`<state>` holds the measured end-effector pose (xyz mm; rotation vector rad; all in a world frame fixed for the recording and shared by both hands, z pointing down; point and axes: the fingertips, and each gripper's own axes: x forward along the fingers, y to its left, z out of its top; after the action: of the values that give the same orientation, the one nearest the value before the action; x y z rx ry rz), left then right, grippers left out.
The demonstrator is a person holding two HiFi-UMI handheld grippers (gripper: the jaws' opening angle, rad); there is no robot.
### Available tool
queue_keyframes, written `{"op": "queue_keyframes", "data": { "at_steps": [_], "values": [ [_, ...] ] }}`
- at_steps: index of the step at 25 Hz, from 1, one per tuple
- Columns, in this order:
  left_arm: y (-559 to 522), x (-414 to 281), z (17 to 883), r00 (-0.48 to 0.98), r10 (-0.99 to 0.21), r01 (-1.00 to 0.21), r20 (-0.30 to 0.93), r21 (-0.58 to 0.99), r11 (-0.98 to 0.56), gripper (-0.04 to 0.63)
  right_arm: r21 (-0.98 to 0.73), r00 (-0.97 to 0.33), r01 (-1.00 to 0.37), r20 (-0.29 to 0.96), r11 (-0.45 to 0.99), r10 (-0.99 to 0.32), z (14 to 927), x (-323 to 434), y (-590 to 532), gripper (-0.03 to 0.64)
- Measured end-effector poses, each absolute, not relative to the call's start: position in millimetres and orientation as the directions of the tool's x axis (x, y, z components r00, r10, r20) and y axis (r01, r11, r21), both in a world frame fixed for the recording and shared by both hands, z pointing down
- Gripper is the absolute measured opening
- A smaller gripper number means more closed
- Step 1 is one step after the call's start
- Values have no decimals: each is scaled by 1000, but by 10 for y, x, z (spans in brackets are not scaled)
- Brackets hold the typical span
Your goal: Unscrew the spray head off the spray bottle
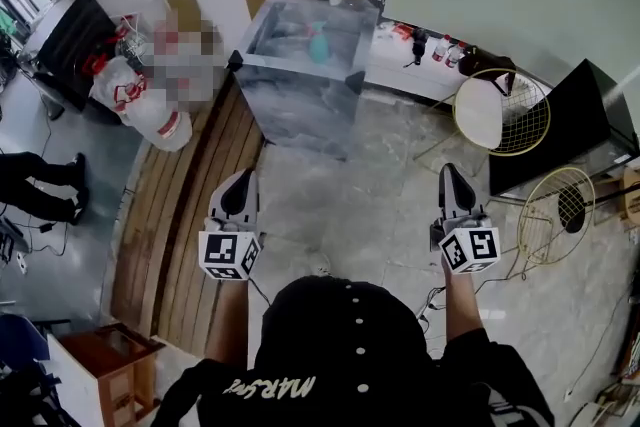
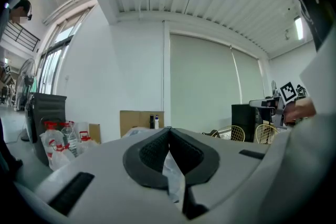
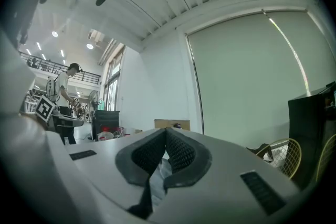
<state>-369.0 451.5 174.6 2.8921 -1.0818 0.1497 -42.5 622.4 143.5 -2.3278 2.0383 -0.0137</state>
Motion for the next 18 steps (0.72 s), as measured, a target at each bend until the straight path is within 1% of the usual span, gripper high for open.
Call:
{"op": "queue_keyframes", "data": {
  "at_steps": [6, 13, 18],
  "values": [
    [4054, -3609, 1767, 762, -639, -643, 103, 10, -766, 25, -27, 149, -989, -24, -148, -989, 1424, -354, 5784, 12],
    [3839, -3559, 1956, 767, -625, -634, 142, 26, -773, 25, -46, 154, -987, 10, -154, -988, 1569, -371, 5566, 12],
    [3700, -3460, 2025, 768, -626, -633, 136, 15, -774, 25, -52, 138, -989, 29, -140, -990, 1689, -283, 5334, 12]
  ]
}}
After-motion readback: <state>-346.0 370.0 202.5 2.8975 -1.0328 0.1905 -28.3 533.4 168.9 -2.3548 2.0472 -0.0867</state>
